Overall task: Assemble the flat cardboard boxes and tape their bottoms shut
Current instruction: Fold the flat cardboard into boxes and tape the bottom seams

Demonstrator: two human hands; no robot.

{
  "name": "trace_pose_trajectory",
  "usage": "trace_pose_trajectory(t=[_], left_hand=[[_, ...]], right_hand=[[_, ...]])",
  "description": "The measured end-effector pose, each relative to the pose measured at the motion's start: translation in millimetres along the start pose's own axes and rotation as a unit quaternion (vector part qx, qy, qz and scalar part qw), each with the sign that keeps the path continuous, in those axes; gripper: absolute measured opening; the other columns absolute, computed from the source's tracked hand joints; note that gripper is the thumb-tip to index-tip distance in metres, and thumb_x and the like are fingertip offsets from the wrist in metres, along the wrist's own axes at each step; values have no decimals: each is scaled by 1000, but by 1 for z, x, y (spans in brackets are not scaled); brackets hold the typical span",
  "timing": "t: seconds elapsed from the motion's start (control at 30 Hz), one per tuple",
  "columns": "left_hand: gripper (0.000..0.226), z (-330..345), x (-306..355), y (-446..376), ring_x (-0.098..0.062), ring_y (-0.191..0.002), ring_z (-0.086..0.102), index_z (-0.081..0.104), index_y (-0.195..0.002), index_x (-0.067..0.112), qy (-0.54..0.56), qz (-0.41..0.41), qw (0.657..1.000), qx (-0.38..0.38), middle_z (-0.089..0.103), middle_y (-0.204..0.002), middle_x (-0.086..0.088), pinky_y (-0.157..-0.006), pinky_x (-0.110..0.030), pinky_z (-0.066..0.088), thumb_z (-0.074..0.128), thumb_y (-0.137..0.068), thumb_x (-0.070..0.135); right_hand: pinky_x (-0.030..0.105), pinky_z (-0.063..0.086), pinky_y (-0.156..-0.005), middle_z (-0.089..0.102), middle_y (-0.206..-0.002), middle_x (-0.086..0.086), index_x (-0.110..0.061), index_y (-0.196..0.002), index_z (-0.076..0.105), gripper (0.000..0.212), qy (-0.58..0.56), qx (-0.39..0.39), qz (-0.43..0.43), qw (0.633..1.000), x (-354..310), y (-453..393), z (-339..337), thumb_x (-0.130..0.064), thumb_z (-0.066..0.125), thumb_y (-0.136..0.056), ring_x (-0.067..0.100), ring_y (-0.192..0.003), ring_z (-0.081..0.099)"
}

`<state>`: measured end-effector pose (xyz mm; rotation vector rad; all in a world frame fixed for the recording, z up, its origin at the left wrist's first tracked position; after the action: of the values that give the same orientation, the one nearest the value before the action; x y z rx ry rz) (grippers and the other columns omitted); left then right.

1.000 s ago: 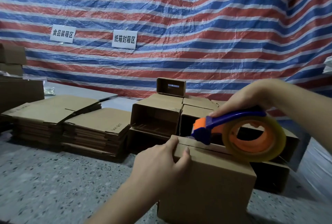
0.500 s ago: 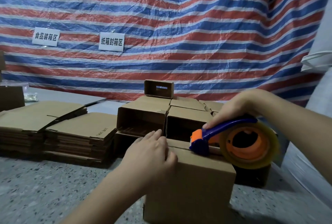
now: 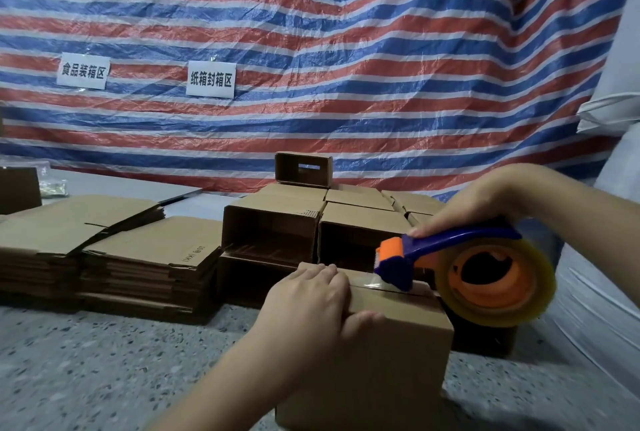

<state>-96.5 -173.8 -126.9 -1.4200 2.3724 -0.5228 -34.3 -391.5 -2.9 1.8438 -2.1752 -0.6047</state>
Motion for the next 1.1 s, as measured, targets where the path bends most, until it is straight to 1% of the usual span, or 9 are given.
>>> trace_pose_trajectory(t=[0.13, 0.27, 0.43, 0.53, 0.63, 0.8, 0.93, 1.03, 1.1], left_hand=[[90, 0, 0, 2, -13, -142, 33, 42, -144, 22, 6, 0, 1000, 9, 41, -152, 3, -117, -29, 21, 5, -82, 78], [89, -2, 2, 4, -11, -138, 36, 44, -140, 26, 18, -10, 1000, 0, 45, -148, 6, -116, -27, 23, 5, -81, 79], [104, -4, 2, -3, -17, -145, 30, 3, -157, 29, 38, -32, 995, -81, 35, -156, 4, -117, -33, 24, 13, -74, 91], [104, -8, 19, -19, -23, -142, 32, 24, -152, 23, 4, 1, 996, -91, 38, -154, -3, -116, -40, 24, 18, -75, 92], [102, -2, 47, -32, -21, -150, 14, 16, -156, 18, 27, 39, 994, -95, 18, -163, -4, -119, -39, 9, 27, -81, 87], [99, 19, 62, -35, -24, -148, 22, 19, -155, 14, 15, 49, 996, -74, 26, -160, -8, -120, -39, 16, 23, -84, 83], [93, 22, 59, -33, -24, -147, 24, 15, -155, 23, 16, 66, 997, -47, 29, -159, -7, -119, -40, 18, 20, -85, 83], [85, 22, 60, -32, -26, -146, 25, 17, -153, 30, 28, 76, 996, -38, 31, -158, -8, -118, -41, 20, 18, -86, 82], [87, 22, 59, -31, -26, -146, 24, 18, -153, 31, 28, 77, 996, -39, 30, -158, -8, -118, -41, 19, 13, -83, 82]], right_hand=[[33, 60, -79, 77, -104, 12, -16, -129, 55, 119, -25, 1, 12, 1000, 36, 5, -6, -84, 83, -35, 26, -96, 75], [31, 60, -80, 77, -104, 11, -13, -124, 61, 103, -10, -18, 34, 999, 47, 4, 7, -83, 76, -49, 24, -95, 75], [25, 59, -66, 79, -86, 5, -17, -116, 60, 87, -6, 2, 48, 999, 44, 4, 15, -82, 68, -58, 16, -74, 76], [27, 61, -73, 78, -98, 8, -14, -118, 60, 95, -14, 7, 48, 999, 46, 3, 14, -81, 72, -52, 19, -83, 76], [31, 59, -85, 75, -112, 13, -15, -119, 59, 98, -5, 9, 42, 999, 45, 3, 15, -83, 71, -48, 24, -100, 74], [28, 60, -71, 76, -101, 10, -24, -105, 58, 78, -19, 8, 30, 999, 50, -3, 19, -82, 67, -54, 21, -89, 75], [27, 59, -65, 79, -89, 7, -18, -115, 59, 88, -69, -19, 29, 997, 64, -5, 23, -80, 72, -53, 18, -77, 76], [32, 59, -84, 77, -106, 12, -14, -124, 61, 108, -67, -18, 18, 997, 84, -4, 16, -84, 80, -44, 22, -94, 74], [36, 53, -97, 75, -112, 13, -15, -124, 62, 108, -61, -27, 19, 998, 99, 5, 10, -86, 78, -45, 23, -100, 72]])
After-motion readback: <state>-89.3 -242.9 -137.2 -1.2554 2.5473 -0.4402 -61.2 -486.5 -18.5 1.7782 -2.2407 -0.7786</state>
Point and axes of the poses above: each hand's wrist, its own y-axis away from the middle knuckle, its own z-axis out of the palm, x = y × z, the point moved 5 cm from there along -y, towards the middle knuckle
